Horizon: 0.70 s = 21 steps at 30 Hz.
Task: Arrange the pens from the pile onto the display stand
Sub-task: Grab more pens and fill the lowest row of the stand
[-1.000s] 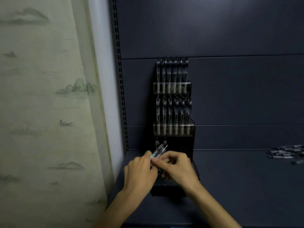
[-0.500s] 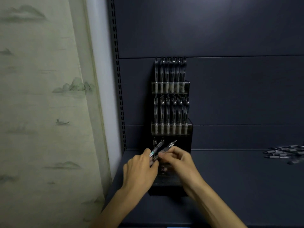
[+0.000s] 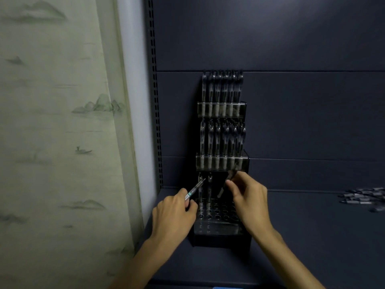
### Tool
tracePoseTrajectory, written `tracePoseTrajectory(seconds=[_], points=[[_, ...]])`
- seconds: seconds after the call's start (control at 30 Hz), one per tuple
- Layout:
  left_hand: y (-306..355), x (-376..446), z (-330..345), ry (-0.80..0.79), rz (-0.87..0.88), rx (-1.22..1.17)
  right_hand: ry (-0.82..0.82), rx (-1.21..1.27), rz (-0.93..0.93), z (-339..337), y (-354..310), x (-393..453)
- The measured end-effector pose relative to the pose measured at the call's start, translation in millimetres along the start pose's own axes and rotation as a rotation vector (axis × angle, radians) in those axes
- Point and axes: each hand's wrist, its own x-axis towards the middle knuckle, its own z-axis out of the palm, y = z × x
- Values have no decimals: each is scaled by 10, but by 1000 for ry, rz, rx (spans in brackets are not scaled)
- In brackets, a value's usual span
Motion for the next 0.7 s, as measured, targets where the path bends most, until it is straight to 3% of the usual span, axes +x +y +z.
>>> tracePoseTrajectory(seconds=[0.7], points=[[-152,-79,229,-8,12,-3,-148,-113,76,233,172,-122]])
